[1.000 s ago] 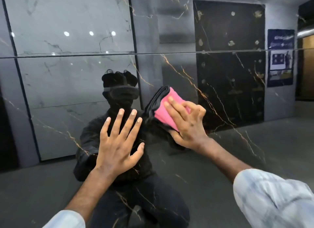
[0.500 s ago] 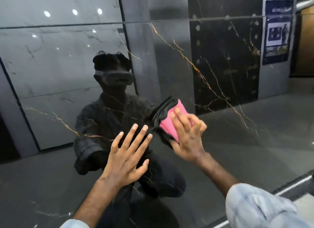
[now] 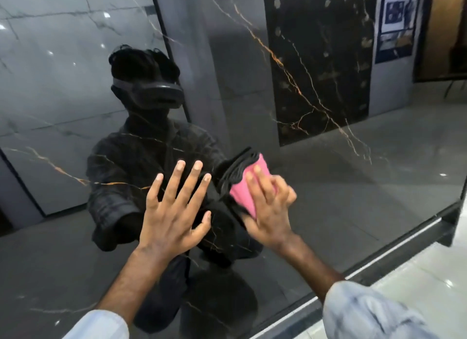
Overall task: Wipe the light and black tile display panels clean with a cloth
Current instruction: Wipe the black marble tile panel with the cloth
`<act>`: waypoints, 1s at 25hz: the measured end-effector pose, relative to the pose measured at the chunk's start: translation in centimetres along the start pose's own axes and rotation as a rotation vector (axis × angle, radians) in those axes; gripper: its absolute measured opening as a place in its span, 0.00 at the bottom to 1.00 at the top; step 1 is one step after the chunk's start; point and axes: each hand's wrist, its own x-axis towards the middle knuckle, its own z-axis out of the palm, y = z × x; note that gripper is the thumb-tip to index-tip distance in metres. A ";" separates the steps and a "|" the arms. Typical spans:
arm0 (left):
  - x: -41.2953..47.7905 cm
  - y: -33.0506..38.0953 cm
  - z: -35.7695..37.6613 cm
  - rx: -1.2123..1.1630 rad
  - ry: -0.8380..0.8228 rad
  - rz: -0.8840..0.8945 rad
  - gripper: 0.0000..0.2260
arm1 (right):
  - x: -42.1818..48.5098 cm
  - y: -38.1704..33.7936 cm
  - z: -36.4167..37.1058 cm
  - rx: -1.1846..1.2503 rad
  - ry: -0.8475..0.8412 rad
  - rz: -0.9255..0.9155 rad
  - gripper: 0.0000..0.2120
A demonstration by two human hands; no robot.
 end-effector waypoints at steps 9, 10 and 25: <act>-0.6 1.1 -0.8 -0.078 -0.019 0.084 0.31 | 8.9 1.4 -1.9 0.097 0.188 0.328 0.40; -1.4 1.9 -0.8 -0.107 -0.037 0.176 0.31 | 6.8 0.5 -1.1 0.064 0.198 0.353 0.39; -8.7 4.7 1.9 -0.127 -0.185 0.409 0.33 | -5.6 1.2 1.2 0.147 0.116 0.744 0.40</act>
